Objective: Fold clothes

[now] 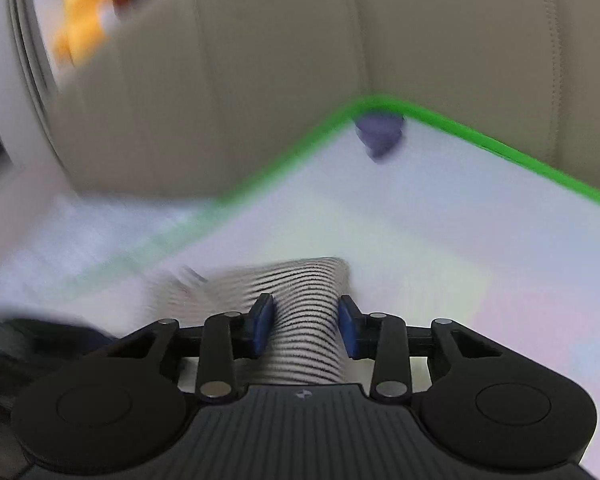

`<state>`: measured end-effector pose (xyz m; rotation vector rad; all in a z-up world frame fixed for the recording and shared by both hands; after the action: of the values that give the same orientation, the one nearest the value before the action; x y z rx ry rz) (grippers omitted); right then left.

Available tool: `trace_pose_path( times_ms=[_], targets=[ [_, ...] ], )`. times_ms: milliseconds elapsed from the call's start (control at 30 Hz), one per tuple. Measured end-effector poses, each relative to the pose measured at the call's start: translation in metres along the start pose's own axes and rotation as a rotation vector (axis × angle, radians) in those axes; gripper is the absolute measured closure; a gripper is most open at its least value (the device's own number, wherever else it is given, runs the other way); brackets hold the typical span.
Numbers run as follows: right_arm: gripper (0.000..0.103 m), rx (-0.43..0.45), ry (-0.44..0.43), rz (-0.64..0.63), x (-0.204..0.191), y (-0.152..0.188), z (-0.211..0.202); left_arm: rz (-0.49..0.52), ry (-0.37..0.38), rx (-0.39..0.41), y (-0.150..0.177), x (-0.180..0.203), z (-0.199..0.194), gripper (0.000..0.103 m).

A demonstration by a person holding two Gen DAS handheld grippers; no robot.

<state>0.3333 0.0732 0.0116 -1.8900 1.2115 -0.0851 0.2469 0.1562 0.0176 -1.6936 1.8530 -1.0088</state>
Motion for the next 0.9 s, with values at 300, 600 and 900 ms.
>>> trace_pose_path(
  times_ms=[300,600,900],
  targets=[
    [0.033,0.079,-0.007,-0.091,-0.029,0.010,-0.040,0.023,0.004,-0.003,-0.001,0.003,0.003,0.080],
    [0.012,0.062,0.075,-0.286,-0.043,0.083,-0.055,0.046,0.001,0.006,0.000,0.003,0.004,0.081],
    [0.001,0.068,0.054,-0.163,-0.027,0.075,-0.076,0.026,-0.030,0.020,-0.002,0.003,-0.006,0.080]
  ],
)
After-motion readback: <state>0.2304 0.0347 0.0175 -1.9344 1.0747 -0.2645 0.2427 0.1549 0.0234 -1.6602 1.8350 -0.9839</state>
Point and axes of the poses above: each gripper's, at about its wrist camera, not at the fingertips, and z roughly the way its jaws point, x to its right, y to its underside, the point moved 7 cm from there along z, roughly the way its jaws point, and after that the axes turned 14 degrees about z, right-handed, at the moved point
